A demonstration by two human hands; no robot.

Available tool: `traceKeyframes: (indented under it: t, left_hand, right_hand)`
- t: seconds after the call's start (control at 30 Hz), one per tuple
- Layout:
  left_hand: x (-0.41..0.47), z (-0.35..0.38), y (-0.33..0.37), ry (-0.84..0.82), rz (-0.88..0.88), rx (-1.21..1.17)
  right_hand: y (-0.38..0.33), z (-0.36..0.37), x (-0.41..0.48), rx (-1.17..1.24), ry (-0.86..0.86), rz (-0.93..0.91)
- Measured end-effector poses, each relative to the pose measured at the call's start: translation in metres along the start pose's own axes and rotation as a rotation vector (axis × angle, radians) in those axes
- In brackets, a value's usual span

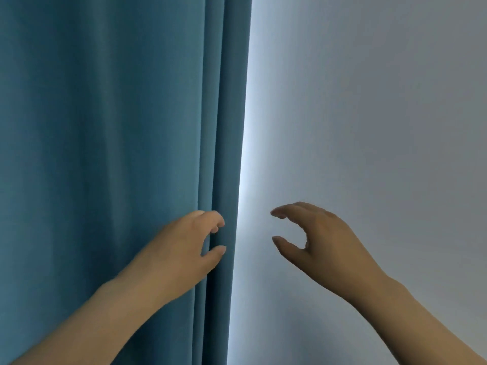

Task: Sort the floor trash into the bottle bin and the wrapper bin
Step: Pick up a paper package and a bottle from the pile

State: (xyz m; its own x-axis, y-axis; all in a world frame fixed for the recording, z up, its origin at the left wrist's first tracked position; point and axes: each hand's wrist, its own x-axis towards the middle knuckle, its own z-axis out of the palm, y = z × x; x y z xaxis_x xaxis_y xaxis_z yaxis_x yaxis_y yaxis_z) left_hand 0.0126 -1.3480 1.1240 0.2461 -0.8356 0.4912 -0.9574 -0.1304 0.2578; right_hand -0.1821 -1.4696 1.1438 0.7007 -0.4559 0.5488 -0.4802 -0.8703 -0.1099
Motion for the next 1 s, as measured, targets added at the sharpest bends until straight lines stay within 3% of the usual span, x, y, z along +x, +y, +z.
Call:
traceKeyframes:
  t: [0.43,1.0]
  left_hand:
    - [-0.086,-0.145,-0.044,0.277,-0.277,0.301]
    - [-0.323,-0.323,-0.068,0.491,-0.755,0.745]
  right_hand:
    - [-0.139,-0.010,0.078,0.281,0.098,-0.397]
    - [-0.447,-0.003,0.058,0.790,0.155,-0.906]
